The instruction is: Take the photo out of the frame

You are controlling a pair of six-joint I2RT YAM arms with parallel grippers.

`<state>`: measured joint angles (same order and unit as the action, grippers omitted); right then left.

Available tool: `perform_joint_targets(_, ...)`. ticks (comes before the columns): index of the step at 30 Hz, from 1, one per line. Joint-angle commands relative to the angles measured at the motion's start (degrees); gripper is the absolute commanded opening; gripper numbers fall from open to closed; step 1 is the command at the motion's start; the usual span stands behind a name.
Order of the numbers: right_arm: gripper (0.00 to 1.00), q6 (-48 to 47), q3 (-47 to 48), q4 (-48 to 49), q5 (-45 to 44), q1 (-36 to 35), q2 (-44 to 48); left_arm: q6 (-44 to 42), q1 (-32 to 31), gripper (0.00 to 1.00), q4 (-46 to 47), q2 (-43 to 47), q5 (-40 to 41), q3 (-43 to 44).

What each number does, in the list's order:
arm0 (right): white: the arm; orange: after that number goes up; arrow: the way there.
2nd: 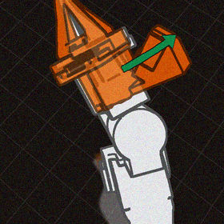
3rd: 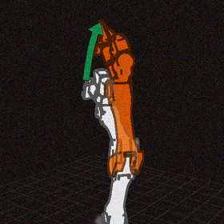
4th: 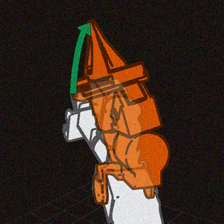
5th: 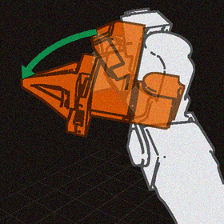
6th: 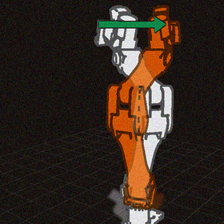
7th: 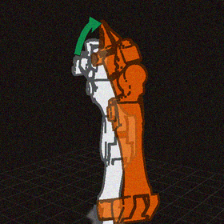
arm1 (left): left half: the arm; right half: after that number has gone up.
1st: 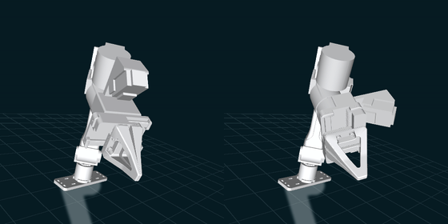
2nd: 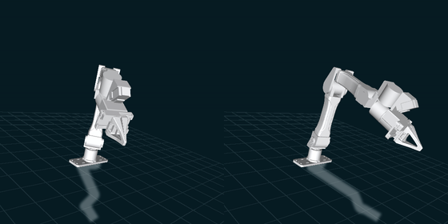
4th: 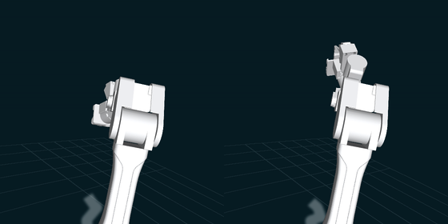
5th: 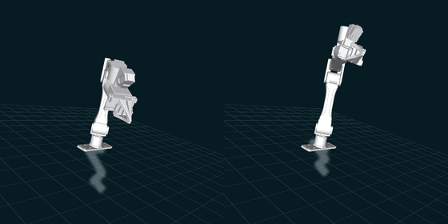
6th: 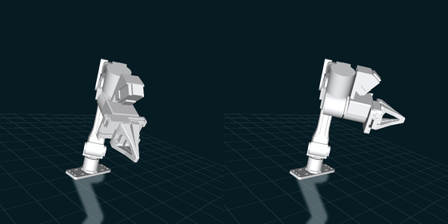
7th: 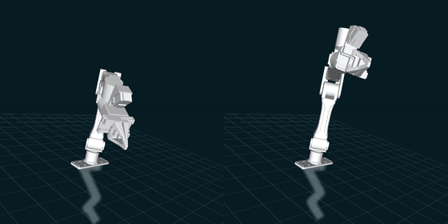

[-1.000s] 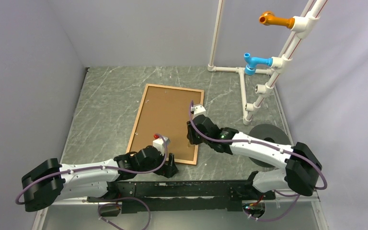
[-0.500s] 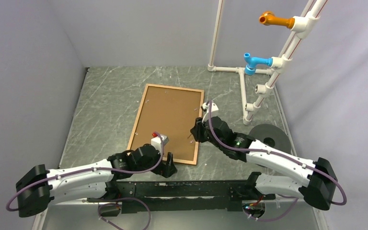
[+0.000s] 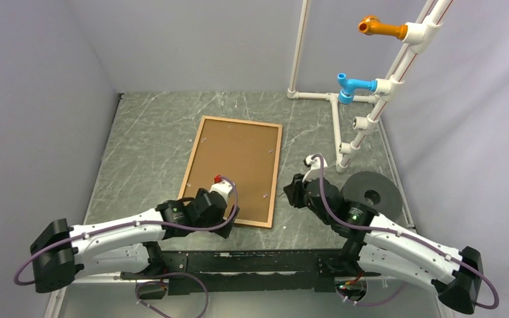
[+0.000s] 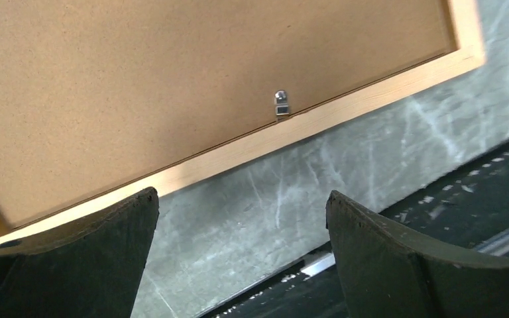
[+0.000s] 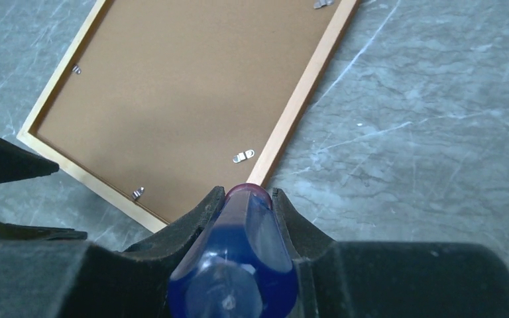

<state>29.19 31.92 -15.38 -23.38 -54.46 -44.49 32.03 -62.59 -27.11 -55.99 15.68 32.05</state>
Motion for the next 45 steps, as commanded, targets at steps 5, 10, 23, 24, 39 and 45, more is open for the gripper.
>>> perform_joint_targets(5, 0.0, 1.5, -0.9, -2.8, -3.8, 0.0, 8.4, -9.0, 1.0, 0.99, -0.6, -11.7, 2.7, 6.0)
perform_joint_targets(10, 0.0, 1.4, 0.3, -5.0, -4.1, 0.0, 9.2, -13.5, 1.0, 0.99, -2.3, -17.6, 2.8, 10.8)
perform_joint_targets(23, 0.0, 3.3, -0.9, -7.9, -4.0, 0.1, 13.5, -14.6, 0.4, 0.94, -2.0, -25.5, -2.6, 13.0)
perform_joint_targets(24, 0.0, 3.1, -1.0, -7.5, -4.1, 0.0, 13.5, -14.1, 0.4, 0.92, -1.9, -25.8, -2.8, 12.8)
perform_joint_targets(39, 0.0, 2.3, 2.1, -11.7, -6.1, 0.1, 13.8, -6.4, 0.4, 0.26, 1.3, -33.0, -9.5, 11.4)
perform_joint_targets(45, 0.0, 1.5, 1.0, -11.3, -7.0, 0.1, 16.5, -4.0, 0.4, 0.0, 3.1, -34.6, -9.9, 13.0)
